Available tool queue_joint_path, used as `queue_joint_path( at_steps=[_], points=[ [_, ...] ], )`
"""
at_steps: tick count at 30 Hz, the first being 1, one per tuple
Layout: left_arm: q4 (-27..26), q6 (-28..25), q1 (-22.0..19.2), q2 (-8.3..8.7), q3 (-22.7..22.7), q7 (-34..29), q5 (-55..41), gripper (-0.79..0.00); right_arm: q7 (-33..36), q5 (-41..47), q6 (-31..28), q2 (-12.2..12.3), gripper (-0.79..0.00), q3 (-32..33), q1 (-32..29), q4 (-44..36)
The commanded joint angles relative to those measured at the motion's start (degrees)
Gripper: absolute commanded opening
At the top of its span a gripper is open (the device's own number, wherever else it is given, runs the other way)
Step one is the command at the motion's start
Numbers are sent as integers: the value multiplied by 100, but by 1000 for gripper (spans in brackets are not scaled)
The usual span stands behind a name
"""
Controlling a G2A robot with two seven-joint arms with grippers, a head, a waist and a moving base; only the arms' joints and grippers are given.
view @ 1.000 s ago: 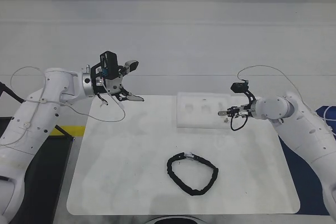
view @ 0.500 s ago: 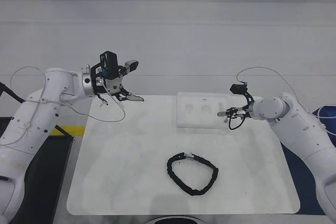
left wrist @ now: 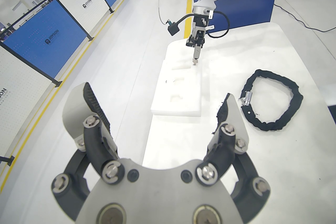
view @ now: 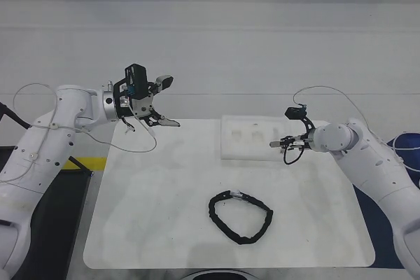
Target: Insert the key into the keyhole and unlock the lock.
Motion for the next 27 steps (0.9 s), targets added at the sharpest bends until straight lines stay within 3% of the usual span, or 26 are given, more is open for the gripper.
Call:
queue_joint_path(
  at_steps=[1, 7, 19, 21, 27],
  points=[
    [0, 0, 0, 0, 0, 0, 0, 0, 85, -107, -142, -28, 0, -45, 16, 21],
    [0, 0, 0, 0, 0, 0, 0, 0, 136, -466, -528, -181, 0, -216, 171, 271],
    [0, 0, 0, 0, 0, 0, 0, 0, 278, -234, -1155, -628, 0, -387, 487, 1291],
    [0, 0, 0, 0, 0, 0, 0, 0, 275, -232, -1214, -697, -95, -412, 529, 1448],
    [0, 0, 0, 0, 0, 0, 0, 0, 275, -289, -1322, -891, -265, -486, 657, 1877]
  ],
)
